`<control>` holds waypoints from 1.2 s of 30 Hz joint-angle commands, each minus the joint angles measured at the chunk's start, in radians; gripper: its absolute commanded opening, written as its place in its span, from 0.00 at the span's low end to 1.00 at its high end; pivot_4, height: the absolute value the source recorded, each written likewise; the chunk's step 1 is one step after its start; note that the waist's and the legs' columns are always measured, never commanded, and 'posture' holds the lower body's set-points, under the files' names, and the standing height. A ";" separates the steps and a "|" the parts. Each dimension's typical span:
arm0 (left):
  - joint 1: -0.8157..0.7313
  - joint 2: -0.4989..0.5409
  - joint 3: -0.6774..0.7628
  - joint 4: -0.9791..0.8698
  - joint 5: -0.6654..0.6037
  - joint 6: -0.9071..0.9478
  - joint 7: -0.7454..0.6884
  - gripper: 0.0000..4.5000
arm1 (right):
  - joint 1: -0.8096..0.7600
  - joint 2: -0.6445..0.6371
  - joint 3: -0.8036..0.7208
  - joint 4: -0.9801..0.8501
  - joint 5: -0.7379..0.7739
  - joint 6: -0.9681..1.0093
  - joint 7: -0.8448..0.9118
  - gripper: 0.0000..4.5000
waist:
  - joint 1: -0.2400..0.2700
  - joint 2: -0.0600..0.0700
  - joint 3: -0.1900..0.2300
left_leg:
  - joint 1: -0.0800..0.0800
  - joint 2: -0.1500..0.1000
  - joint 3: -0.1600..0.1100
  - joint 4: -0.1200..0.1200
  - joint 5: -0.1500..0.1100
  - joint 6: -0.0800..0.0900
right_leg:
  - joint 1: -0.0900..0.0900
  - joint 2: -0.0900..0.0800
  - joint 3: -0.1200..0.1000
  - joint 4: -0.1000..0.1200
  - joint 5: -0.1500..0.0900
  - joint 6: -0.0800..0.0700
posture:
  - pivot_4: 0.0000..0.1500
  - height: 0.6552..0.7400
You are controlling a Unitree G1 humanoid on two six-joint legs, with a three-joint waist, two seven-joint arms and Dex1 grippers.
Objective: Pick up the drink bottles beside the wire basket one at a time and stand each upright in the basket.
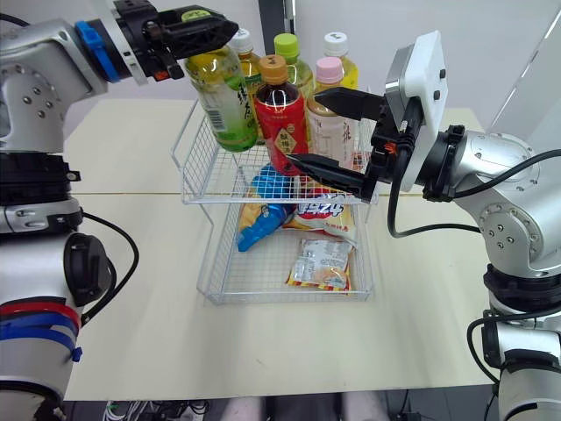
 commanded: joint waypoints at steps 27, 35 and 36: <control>0.099 0.071 0.164 -0.144 -0.080 -0.083 0.000 0.99 | -0.022 -0.052 -0.101 -0.036 0.094 0.067 -0.008 1.00 | 0.002 0.000 0.000 | 0.000 0.000 0.000 0.000 0.000 0.000 | 0.000 0.000 0.000 0.001 0.000 0.000 | 1.00 1.00; 0.324 0.269 0.305 -0.166 -0.062 -0.085 0.038 0.99 | -0.036 -0.246 -0.198 0.162 0.058 0.017 0.114 1.00 | 0.004 0.000 0.000 | 0.003 0.000 0.002 0.000 0.000 0.000 | 0.002 0.000 0.001 0.000 0.000 0.000 | 1.00 1.00; 0.368 0.281 0.321 -0.155 -0.051 -0.102 0.045 0.99 | -0.019 -0.269 -0.194 0.197 0.022 -0.021 0.136 1.00 | 0.004 0.000 0.000 | 0.004 0.000 0.002 0.000 0.000 0.000 | 0.002 0.000 0.001 0.000 0.000 0.000 | 1.00 1.00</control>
